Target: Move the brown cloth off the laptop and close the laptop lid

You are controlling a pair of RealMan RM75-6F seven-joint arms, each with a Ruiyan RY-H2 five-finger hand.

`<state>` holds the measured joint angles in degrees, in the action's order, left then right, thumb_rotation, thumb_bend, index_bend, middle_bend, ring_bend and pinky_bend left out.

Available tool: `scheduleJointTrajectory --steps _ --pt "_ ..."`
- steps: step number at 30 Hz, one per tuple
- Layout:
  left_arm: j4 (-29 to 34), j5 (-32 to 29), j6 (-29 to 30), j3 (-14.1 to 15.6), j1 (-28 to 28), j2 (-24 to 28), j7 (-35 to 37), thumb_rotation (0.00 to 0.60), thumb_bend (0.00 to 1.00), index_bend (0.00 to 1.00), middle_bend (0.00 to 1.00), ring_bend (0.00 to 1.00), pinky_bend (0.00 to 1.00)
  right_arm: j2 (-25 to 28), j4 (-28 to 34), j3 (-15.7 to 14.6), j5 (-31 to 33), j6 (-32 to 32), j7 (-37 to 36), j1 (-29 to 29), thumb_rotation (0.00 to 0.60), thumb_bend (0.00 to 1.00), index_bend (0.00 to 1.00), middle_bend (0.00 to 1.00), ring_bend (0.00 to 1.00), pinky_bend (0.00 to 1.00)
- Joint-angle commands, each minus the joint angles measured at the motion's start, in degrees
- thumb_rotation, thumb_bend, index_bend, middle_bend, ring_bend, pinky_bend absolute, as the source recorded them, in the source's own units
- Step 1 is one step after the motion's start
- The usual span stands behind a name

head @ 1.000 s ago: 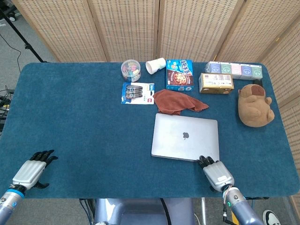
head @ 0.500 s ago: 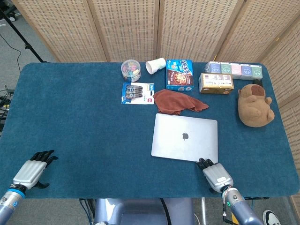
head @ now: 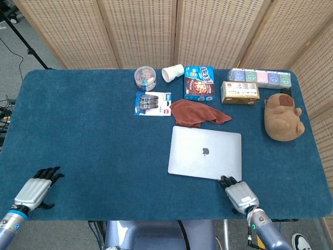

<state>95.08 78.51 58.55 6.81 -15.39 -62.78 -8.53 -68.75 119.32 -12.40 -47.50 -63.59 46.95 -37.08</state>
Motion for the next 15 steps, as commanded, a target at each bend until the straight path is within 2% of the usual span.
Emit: scheduleJointTrajectory --steps 1,15 --pt "-0.03 0.2 0.26 -0.04 0.06 -0.09 0.05 0.6 0.15 0.21 0.08 0.06 0.08 0.77 0.7 0.3 -0.72 -0.79 0.1 0.03 0.6 0.3 0.02 0.03 0.09 0.33" --pt "-1.01 2.41 3.82 -0.64 1.14 -1.02 2.13 0.6 0.15 0.21 0.08 0.06 0.08 6.27 8.09 3.49 -3.76 -6.62 4.64 -1.69 0.6 0.3 0.03 0.01 0.09 0.32"
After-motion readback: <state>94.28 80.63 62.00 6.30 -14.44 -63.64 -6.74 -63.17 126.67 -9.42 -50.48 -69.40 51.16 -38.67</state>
